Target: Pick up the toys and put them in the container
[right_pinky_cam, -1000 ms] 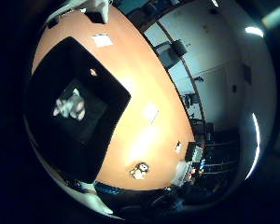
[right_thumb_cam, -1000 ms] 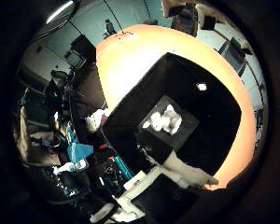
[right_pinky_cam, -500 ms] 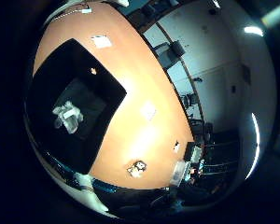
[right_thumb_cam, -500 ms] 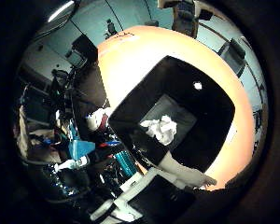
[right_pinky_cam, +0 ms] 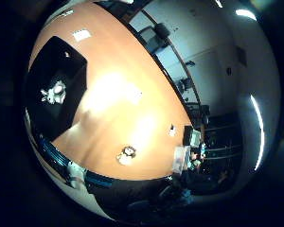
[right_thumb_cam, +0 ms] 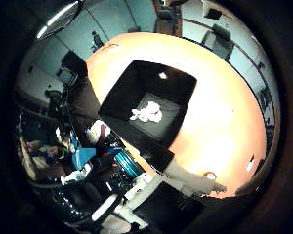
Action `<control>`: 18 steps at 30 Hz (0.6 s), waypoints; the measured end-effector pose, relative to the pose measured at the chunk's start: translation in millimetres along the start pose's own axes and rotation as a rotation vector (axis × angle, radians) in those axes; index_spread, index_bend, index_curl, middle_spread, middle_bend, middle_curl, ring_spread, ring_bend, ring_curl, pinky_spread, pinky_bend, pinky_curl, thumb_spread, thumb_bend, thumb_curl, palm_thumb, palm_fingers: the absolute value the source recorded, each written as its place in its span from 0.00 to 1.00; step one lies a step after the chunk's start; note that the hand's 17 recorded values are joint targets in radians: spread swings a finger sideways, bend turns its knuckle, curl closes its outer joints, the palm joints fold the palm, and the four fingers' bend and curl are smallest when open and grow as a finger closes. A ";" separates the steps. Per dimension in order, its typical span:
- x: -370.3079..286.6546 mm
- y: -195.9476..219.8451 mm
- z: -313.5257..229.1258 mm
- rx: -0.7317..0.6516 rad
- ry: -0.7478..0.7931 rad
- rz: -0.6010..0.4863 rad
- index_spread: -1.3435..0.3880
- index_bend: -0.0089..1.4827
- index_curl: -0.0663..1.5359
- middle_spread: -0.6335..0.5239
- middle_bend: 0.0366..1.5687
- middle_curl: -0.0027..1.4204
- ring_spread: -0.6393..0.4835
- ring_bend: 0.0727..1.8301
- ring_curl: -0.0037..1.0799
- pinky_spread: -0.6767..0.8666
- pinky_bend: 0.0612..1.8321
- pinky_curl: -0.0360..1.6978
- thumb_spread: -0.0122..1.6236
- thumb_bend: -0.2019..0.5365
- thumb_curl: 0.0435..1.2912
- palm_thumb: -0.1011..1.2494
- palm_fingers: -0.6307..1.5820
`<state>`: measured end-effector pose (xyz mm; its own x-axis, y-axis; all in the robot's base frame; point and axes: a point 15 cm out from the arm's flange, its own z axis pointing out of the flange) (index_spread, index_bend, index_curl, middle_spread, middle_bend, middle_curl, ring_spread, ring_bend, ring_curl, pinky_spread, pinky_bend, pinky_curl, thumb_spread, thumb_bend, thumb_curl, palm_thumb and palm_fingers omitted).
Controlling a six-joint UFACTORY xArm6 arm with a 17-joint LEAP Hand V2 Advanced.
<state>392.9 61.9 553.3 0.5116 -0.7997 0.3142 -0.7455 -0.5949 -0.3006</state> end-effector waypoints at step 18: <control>184.4 218.7 84.9 -0.323 0.072 0.256 0.55 0.12 0.22 0.49 0.15 0.24 0.65 0.21 0.19 0.72 0.21 0.19 0.60 0.24 0.19 0.34 0.37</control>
<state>360.4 -222.6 469.0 0.2694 -0.9042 0.3314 -0.9463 -0.3124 -0.0832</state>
